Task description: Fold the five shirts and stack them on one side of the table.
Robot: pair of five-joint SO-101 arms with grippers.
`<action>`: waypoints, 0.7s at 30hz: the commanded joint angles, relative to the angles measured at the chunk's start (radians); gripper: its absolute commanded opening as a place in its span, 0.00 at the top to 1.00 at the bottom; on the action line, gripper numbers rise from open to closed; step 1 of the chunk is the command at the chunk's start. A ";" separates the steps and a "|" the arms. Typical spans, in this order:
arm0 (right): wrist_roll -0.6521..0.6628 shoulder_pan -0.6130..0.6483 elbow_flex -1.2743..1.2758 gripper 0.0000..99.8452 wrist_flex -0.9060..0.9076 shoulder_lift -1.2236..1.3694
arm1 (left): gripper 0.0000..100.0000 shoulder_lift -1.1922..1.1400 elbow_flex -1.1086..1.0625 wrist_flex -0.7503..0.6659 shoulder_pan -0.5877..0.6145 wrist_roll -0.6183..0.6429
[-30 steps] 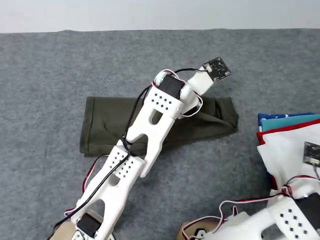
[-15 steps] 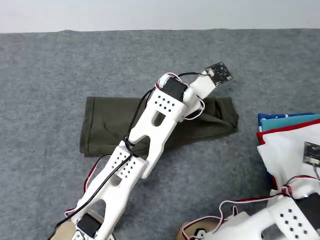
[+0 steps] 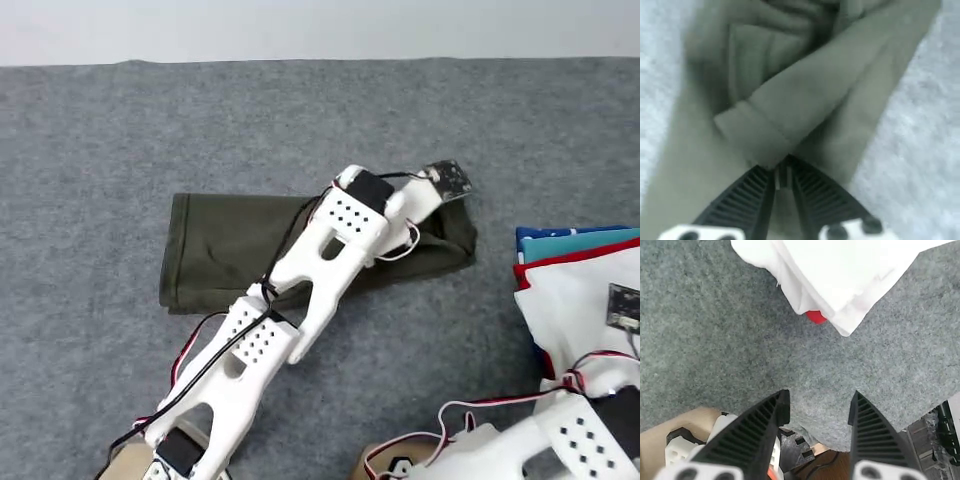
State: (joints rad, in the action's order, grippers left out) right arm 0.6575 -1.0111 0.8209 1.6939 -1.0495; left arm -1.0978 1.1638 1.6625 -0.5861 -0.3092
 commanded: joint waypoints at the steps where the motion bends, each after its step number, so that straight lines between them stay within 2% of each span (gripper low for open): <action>1: 0.009 -0.010 -0.005 0.80 -0.012 -0.015 | 1.00 0.087 0.002 -0.133 0.000 0.011; 6: 0.009 -0.010 -0.003 0.80 -0.012 -0.015 | 1.00 0.086 0.002 -0.285 -0.003 0.011; 10: 0.009 -0.010 -0.003 0.80 -0.012 -0.015 | 1.00 0.081 0.001 -0.347 -0.005 0.011; 15: 0.009 -0.008 -0.003 0.80 -0.013 -0.015 | 1.00 0.078 0.031 -0.350 0.017 0.014; 21: 0.009 -0.004 -0.011 0.80 -0.059 -0.015 | 1.00 0.121 0.248 -0.338 0.140 0.166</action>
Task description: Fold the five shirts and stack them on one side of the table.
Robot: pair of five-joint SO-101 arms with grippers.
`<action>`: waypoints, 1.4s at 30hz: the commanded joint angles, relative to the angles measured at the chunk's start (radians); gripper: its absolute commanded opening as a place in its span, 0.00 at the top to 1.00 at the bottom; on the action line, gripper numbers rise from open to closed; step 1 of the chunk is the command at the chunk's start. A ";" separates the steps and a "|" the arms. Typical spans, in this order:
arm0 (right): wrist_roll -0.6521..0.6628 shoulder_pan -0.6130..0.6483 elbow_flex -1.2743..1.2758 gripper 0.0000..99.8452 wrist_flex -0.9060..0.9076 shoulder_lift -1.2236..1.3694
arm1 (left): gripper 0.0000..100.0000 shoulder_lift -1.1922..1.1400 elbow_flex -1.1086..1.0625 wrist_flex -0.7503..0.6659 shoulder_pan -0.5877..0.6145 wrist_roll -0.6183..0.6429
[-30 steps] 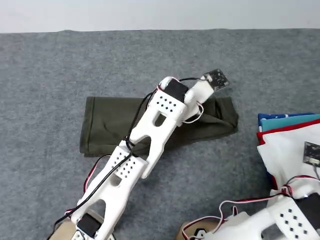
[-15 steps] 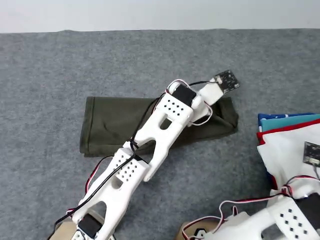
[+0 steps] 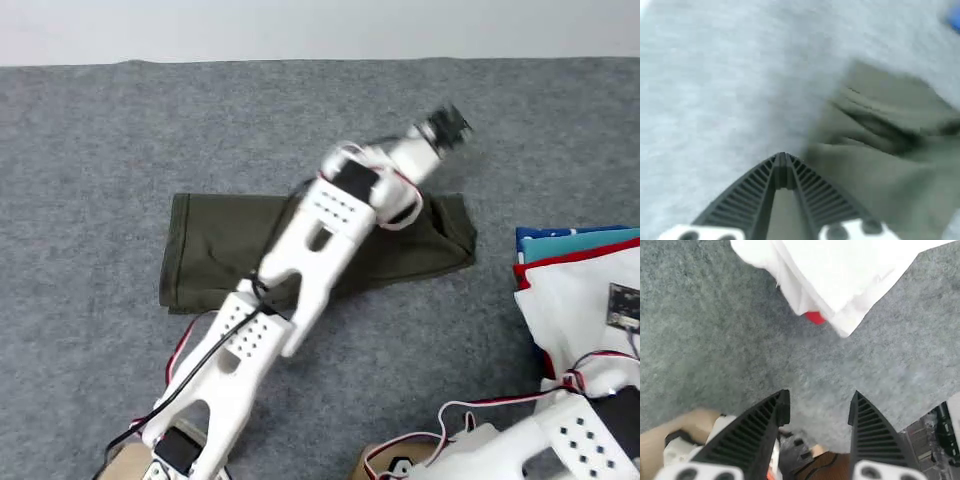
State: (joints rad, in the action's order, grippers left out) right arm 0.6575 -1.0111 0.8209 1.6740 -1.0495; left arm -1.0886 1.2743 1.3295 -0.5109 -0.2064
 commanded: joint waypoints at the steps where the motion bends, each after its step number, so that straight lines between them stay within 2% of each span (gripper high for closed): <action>1: 0.009 -0.004 -0.012 0.80 -0.054 -0.015 | 1.00 0.114 0.180 -0.003 0.089 0.074; 3: 0.002 0.018 -0.028 0.80 -0.091 -0.013 | 1.00 0.118 0.260 0.008 0.140 0.083; 5: 0.002 0.102 -0.055 0.80 -0.125 -0.005 | 1.00 0.118 0.352 0.054 0.196 0.083; 8: 0.000 0.325 -0.104 0.82 -0.163 -0.005 | 1.00 0.143 0.406 0.172 0.290 0.080; 10: -0.003 0.499 -0.140 0.88 -0.196 -0.002 | 1.00 0.193 0.400 0.284 0.356 0.081; 13: -0.089 0.728 -0.195 0.97 -0.205 0.048 | 1.00 0.239 0.400 0.434 0.443 0.084; 18: -0.287 0.947 -0.381 0.94 -0.162 0.351 | 1.00 0.307 0.389 0.427 0.683 0.199; 22: -0.414 1.067 -0.598 0.94 -0.110 0.631 | 1.00 0.356 0.355 0.430 0.784 0.209; 25: -0.434 1.138 -0.766 0.99 -0.087 0.811 | 1.00 0.410 0.289 0.430 0.830 0.209; 30: -0.477 1.193 -0.974 0.99 -0.088 1.055 | 1.00 0.540 0.113 0.428 0.852 0.209; 42: -0.473 1.144 -1.217 0.99 -0.108 1.540 | 1.00 0.756 -0.263 0.422 0.856 0.210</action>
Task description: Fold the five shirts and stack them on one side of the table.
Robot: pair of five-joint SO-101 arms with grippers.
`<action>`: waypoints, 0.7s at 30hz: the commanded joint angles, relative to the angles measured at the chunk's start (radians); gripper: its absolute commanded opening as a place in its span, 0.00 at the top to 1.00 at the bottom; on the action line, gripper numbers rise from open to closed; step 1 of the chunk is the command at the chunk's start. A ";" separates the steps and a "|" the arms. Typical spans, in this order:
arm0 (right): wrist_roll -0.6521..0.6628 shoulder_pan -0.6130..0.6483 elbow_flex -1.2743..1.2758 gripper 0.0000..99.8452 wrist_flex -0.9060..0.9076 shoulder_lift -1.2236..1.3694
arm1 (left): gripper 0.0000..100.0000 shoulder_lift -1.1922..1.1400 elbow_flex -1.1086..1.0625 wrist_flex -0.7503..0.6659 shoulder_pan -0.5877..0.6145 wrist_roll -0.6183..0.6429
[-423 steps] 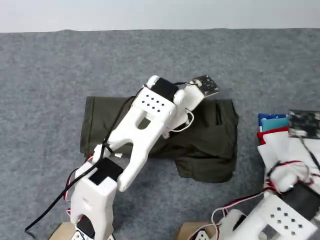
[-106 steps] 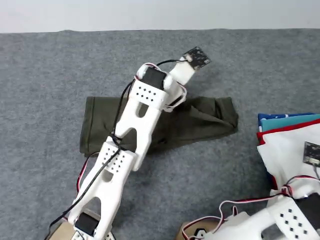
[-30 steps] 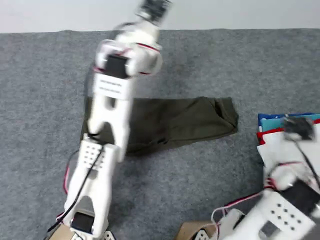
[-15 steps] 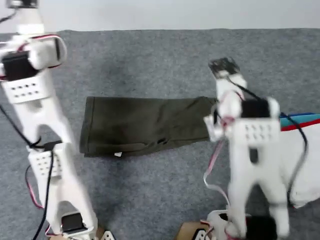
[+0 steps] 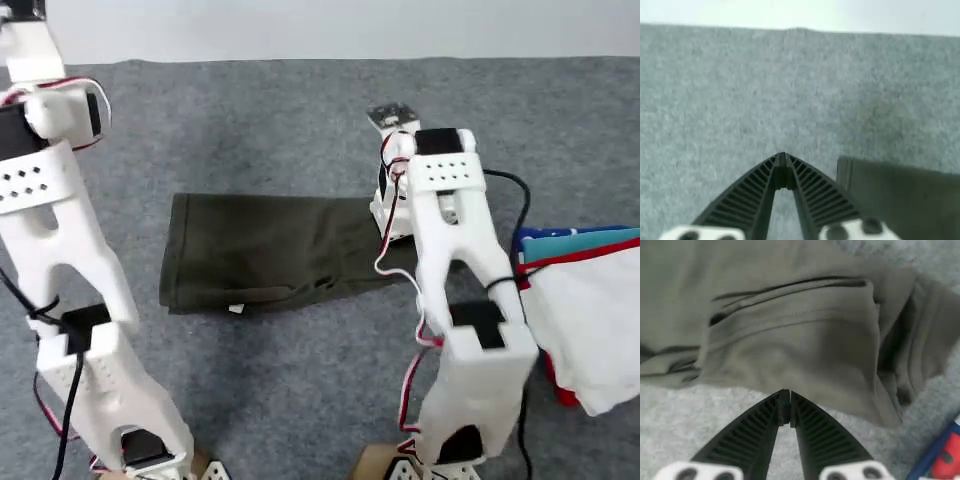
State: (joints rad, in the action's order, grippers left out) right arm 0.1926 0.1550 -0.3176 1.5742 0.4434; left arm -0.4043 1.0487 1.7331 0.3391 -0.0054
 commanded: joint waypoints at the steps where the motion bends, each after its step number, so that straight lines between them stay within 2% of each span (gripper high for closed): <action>1: -0.008 -0.028 -0.094 0.99 -0.008 0.077 | 1.00 0.077 -0.054 0.018 0.006 0.008; 8: 0.049 -0.073 -0.104 0.99 0.024 0.222 | 1.00 0.074 -0.071 0.018 0.006 0.008; 16: 0.055 -0.073 -0.107 0.99 0.165 0.222 | 1.00 0.074 -0.073 0.005 0.000 0.011; 21: 0.055 -0.062 -0.123 0.99 0.166 0.173 | 1.00 0.072 -0.073 0.005 -0.002 0.018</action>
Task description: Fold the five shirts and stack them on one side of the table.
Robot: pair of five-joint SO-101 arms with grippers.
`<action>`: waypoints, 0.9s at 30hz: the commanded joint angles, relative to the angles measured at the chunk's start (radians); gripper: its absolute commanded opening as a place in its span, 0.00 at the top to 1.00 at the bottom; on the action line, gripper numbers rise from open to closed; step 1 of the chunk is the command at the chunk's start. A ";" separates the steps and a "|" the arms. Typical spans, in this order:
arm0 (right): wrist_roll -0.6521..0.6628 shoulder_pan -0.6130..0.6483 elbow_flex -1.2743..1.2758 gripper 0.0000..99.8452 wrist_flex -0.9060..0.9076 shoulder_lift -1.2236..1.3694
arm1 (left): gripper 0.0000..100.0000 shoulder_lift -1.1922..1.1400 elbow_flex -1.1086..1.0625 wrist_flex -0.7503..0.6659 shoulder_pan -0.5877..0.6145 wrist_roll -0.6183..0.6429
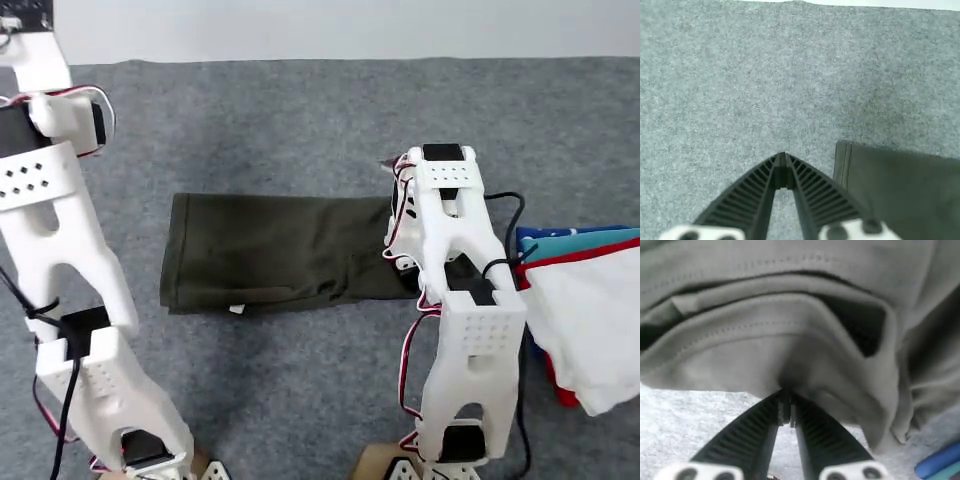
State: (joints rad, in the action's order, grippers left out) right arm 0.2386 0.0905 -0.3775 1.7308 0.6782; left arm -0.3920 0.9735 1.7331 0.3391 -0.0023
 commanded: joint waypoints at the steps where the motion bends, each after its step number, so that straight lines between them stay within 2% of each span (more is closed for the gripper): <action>1: 0.009 0.013 -0.074 0.99 0.005 -0.088 | 1.00 0.060 0.002 0.005 -0.002 0.023; 7: 0.006 0.101 -0.172 0.99 -0.010 -0.174 | 1.00 0.058 0.002 0.005 -0.002 0.028; 15: 0.002 0.248 -0.206 0.99 -0.090 -0.125 | 1.00 0.060 0.002 0.005 -0.015 0.028; 21: 0.002 0.255 -0.209 0.99 -0.064 0.050 | 1.00 0.066 0.001 0.012 -0.009 0.028; 27: 0.000 0.262 -0.209 0.99 -0.001 0.097 | 1.00 0.069 0.007 0.018 -0.009 0.028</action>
State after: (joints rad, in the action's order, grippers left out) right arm 0.2386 0.3437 -0.5462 1.7047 0.7871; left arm -0.3859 0.9705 1.7331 0.3284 0.0161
